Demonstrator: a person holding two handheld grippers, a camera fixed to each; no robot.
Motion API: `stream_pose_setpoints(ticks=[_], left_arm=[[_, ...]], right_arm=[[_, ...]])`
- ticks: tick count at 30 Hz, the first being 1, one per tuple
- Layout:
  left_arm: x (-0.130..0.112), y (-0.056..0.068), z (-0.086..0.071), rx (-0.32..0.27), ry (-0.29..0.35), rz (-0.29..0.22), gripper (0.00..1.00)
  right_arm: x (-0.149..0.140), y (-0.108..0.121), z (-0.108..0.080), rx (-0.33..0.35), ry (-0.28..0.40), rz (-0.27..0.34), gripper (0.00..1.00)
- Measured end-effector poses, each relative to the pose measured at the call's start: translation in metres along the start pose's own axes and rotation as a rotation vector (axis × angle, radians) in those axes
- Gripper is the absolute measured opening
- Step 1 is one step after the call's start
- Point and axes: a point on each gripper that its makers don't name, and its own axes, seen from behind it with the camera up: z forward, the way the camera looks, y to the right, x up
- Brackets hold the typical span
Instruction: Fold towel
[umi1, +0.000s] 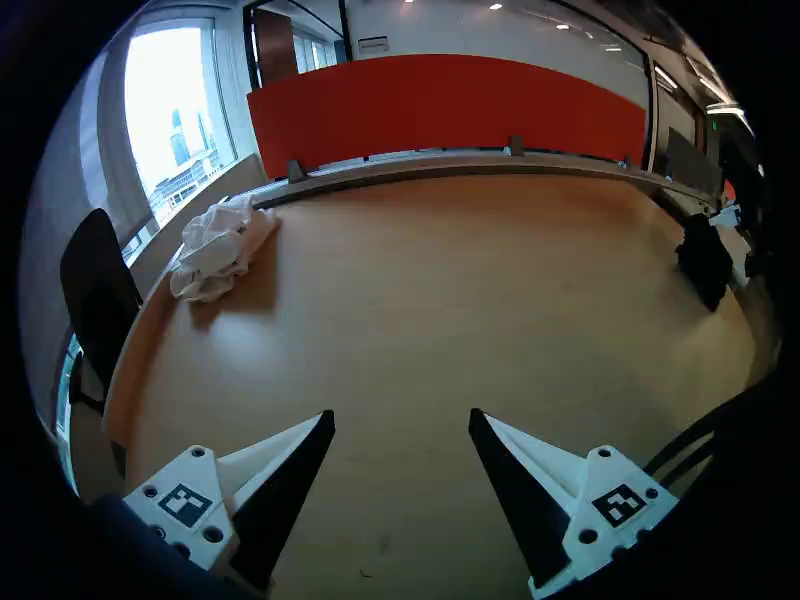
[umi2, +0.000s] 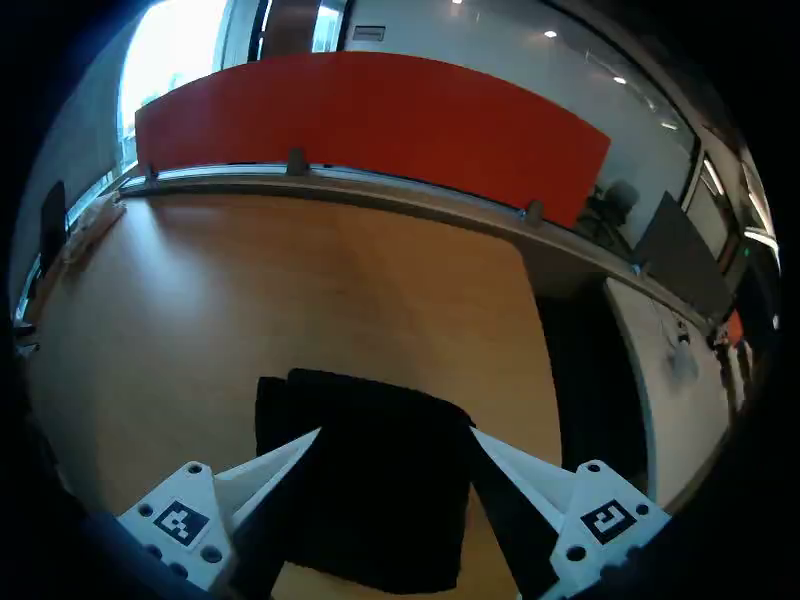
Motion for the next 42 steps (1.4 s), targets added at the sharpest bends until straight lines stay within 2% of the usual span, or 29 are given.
stream_pose_setpoints(ticks=[9,18,42], left_arm=[[0.0,-0.001,0.0,0.002,0.001,-0.001,1.0],[0.0,-0.001,0.001,0.002,-0.003,-0.001,1.0],[-0.01,-0.008,-0.009,0.021,-0.021,0.014,1.0]], right_arm=[[0.005,-0.013,0.004,0.024,0.01,-0.005,0.95],[0.004,-0.014,0.009,0.028,0.007,-0.002,0.95],[-0.02,-0.018,0.048,0.028,-0.027,0.019,0.95]])
